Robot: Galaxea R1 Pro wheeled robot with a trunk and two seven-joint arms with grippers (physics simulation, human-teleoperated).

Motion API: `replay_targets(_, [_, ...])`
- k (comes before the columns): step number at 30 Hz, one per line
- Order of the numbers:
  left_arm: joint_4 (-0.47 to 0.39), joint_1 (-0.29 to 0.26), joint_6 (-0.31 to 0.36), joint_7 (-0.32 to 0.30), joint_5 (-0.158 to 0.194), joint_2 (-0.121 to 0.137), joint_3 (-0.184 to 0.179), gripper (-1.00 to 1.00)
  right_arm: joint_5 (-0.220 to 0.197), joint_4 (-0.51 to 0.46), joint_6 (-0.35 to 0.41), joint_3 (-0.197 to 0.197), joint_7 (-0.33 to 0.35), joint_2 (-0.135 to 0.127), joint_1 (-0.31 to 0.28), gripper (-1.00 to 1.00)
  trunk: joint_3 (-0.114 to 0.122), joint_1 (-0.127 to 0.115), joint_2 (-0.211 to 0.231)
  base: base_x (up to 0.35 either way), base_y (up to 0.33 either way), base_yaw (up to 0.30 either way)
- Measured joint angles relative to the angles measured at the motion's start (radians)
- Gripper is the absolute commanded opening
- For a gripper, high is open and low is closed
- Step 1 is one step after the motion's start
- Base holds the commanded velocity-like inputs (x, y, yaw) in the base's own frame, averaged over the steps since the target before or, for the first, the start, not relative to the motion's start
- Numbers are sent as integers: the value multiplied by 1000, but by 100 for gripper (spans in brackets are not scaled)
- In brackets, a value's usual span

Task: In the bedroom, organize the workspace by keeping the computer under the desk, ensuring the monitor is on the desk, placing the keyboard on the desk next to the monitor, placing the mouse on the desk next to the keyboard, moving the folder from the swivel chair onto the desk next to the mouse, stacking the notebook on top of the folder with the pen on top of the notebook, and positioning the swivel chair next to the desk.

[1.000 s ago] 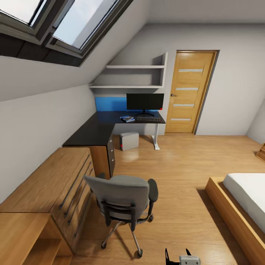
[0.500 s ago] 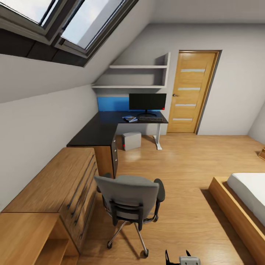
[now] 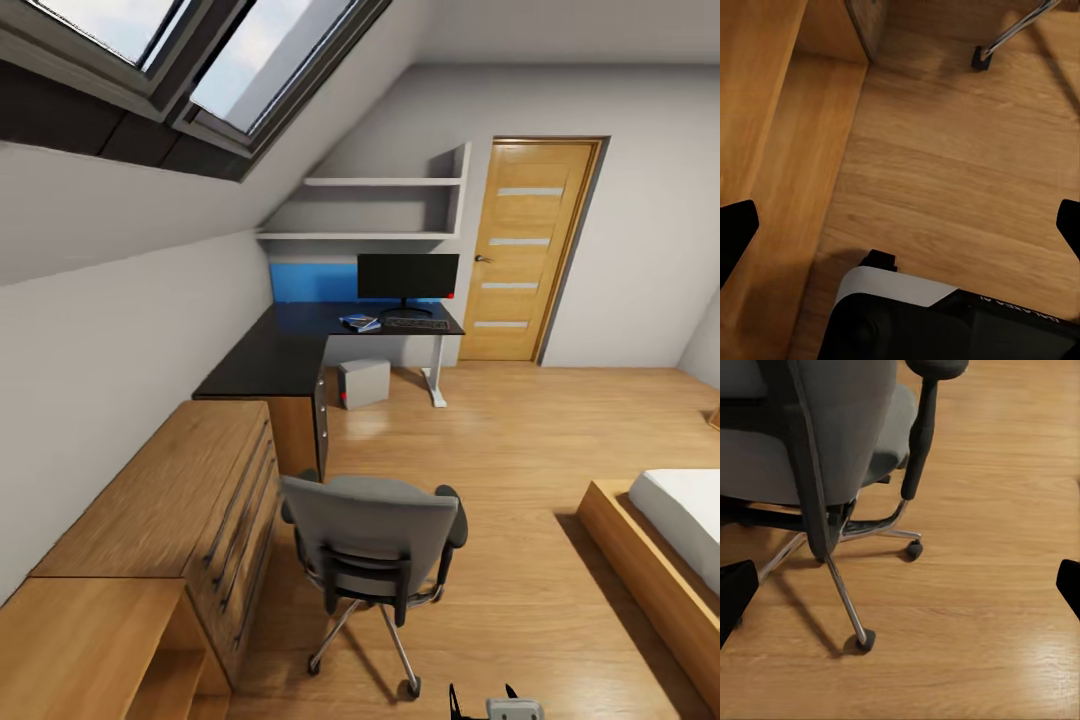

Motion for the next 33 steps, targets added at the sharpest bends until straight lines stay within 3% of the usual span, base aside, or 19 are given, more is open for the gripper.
replay_targets(24, [-7, 0, -2, -1, -10, -11, -11, 100, 0, -1, 5, -2, 0, -2, 0, 100, 0, 0, 0, 0, 20, 0])
replay_targets(33, [-3, 0, -2, -1, -6, -24, -6, 100, 0, -1, 4, -2, 0, -1, 0, 100, -28, 35, -63, 0, 0, 0])
